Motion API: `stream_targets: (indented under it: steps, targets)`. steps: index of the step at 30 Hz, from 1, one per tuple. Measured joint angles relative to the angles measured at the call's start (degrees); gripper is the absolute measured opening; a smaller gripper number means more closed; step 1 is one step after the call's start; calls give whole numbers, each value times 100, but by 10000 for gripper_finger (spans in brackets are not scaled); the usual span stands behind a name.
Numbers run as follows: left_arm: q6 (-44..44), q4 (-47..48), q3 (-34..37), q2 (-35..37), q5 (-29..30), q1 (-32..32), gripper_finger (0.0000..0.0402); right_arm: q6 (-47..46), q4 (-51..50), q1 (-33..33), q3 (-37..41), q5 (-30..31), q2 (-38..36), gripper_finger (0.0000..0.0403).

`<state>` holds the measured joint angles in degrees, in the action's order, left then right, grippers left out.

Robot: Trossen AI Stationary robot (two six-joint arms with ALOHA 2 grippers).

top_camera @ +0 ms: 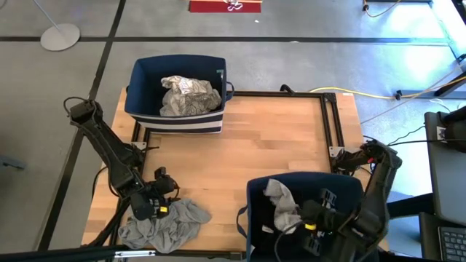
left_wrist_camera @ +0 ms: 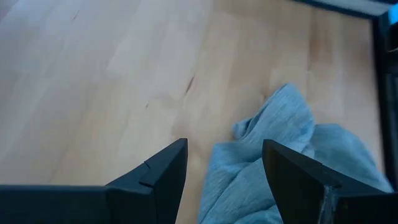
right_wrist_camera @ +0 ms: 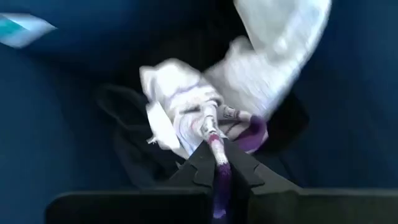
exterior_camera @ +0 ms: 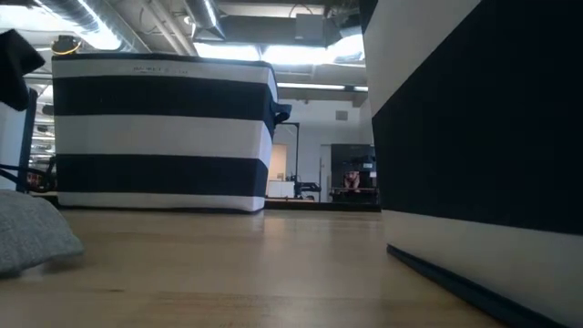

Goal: Sort clothes
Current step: Put the gray striped socks into the bottom blue laundry organizer, then put the gray shirt into the bottom blue laundry organizer

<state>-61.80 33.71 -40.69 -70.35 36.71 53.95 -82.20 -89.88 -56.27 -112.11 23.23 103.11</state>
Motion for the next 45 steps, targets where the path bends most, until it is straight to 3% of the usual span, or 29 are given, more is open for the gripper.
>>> stream_targets:
  steps: [7, 16, 21, 23, 28, 34, 40, 45]
  targets:
    - [470, -381, 0, 0, -60, -85, 198, -544, -15, 164, 702, -1080, 0, 40]
    - [682, -443, 0, 0, -63, -88, 198, -516, -16, 583, 857, -2342, -10, 190]
    - [727, -443, 0, 0, -51, -211, 198, -428, -10, 693, 401, -2634, -46, 243]
    - [822, -444, 0, 0, -50, -285, 198, -239, -14, 683, 216, -2398, -46, 254]
    - [1227, -581, -8, 0, -105, -476, 198, 451, 10, 682, -138, -1078, -48, 264]
    - [1651, -26, -688, 5, -1194, -772, 198, 1490, 156, 687, -227, 697, -48, 264]
    - [659, 1193, -1365, 11, -2415, -610, 198, 2414, 485, 833, -227, 1780, -48, 264]
    - [-334, 1388, -1408, -21, -2927, -68, 198, 3151, 804, 1013, -223, 1833, 3, 264]
